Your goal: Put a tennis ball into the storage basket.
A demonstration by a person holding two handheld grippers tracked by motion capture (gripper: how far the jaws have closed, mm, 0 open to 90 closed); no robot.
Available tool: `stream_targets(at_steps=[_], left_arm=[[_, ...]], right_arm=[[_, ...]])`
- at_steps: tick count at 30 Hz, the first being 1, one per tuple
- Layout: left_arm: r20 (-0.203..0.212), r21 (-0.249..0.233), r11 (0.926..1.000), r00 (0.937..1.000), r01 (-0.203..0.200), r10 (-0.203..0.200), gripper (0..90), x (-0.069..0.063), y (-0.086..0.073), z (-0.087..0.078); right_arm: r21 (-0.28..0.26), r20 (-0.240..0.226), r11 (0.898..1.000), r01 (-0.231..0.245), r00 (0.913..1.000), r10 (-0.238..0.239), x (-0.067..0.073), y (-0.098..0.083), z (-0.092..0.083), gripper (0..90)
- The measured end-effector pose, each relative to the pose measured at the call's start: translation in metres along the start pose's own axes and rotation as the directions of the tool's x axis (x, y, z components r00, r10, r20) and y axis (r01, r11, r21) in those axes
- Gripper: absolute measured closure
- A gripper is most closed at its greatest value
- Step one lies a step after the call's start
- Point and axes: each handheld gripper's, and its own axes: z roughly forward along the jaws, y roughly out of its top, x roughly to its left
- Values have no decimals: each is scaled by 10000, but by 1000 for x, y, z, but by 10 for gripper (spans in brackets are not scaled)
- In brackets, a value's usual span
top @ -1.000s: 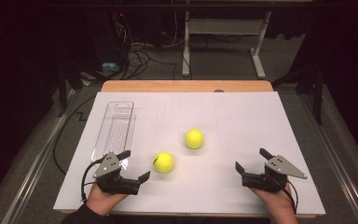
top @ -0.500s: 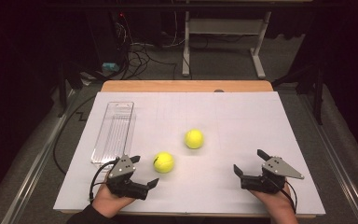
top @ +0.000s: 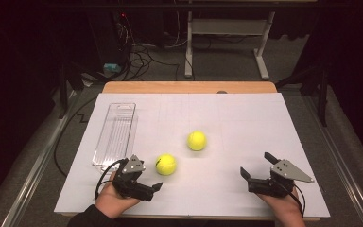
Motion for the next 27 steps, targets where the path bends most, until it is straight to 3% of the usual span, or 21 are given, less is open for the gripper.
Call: stream_targets(at_steps=[5, 10, 11, 12, 14, 16, 21, 22, 24, 27], left_arm=[[-6, 1052, 9944, 10000, -71, 72, 20, 0, 8, 3], [18, 1704, 9853, 9999, -148, 147, 18, 0, 13, 7], [60, 2055, 9786, 9999, -143, 133, 14, 1, 15, 9], [60, 2055, 9786, 9999, -143, 133, 13, 1, 15, 9], [-11, 2446, 9695, 9999, -147, 154, 8, 1, 19, 11], [-23, 2552, 9667, 9998, -168, 180, 6, 1, 20, 12], [-66, 3137, 9493, 9996, -223, 256, 6, 0, 26, 14], [-66, 3137, 9493, 9996, -223, 256, 5, 0, 26, 14], [-57, 3467, 9377, 9997, -204, 239, 5, 1, 29, 15], [-55, 3695, 9291, 9998, -152, 186, 5, 2, 33, 15]], right_arm=[[-114, -54, 9998, -146, 9999, 145, -2, 0, -5, 0], [-136, -76, 9998, -177, 9998, 175, -2, 0, -6, 0], [-126, -92, 9997, -186, 9998, 185, -2, 0, -6, 0], [-126, -92, 9997, -186, 9998, 185, -2, 0, -6, 0], [-120, -93, 9997, -191, 9998, 190, -1, 0, -6, 0], [-119, -100, 9998, -188, 9998, 187, -1, 0, -6, 0], [-75, -136, 9999, -111, 9998, 110, 0, -1, -6, 0], [-75, -136, 9999, -111, 9998, 110, 0, -1, -6, 0], [-63, -148, 9999, -118, 9998, 117, 1, -1, -5, 0], [-41, -156, 9999, -117, 9998, 116, 1, -1, -5, 0]])
